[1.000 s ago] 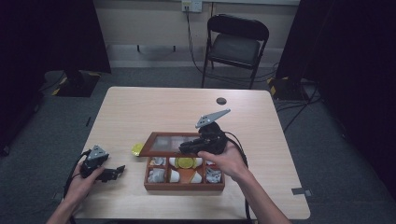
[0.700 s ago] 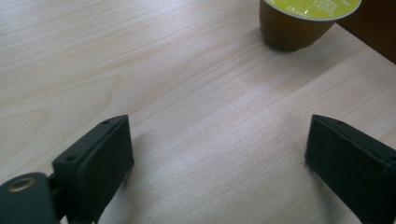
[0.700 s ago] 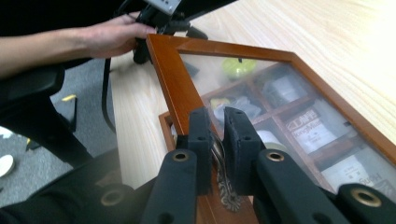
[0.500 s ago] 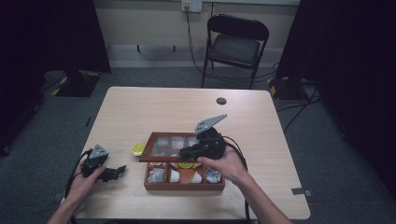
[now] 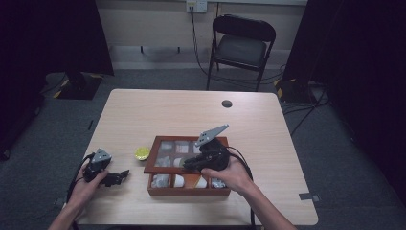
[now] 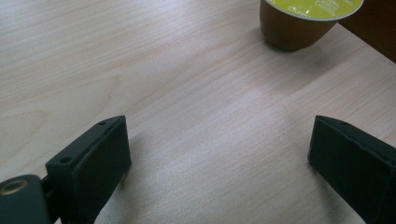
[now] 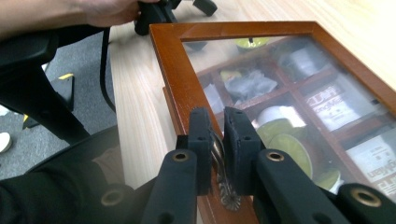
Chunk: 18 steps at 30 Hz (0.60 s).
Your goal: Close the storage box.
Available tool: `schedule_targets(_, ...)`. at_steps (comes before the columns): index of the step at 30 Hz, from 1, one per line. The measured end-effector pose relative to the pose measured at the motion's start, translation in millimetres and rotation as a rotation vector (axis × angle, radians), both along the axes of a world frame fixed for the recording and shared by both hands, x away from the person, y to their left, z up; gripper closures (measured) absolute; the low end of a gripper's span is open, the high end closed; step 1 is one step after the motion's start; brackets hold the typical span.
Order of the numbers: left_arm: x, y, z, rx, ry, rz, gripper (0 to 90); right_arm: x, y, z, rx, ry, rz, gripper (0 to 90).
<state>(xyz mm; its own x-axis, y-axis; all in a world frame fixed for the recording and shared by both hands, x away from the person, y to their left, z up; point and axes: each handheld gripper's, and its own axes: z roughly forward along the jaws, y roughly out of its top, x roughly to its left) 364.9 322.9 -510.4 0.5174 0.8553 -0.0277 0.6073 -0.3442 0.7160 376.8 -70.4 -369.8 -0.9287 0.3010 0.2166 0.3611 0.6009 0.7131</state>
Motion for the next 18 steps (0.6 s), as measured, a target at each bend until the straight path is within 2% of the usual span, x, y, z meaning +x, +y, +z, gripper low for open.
schedule_targets(8,0.0,0.1,0.0,0.002,0.0,-0.001,5.1,-4.9,1.1,-13.5,-0.021,0.009,0.015,81.7)
schedule_targets(18,0.0,0.1,0.1,0.002,0.0,-0.001,5.1,-9.0,5.3,-46.0,-0.07,0.072,0.026,82.0)
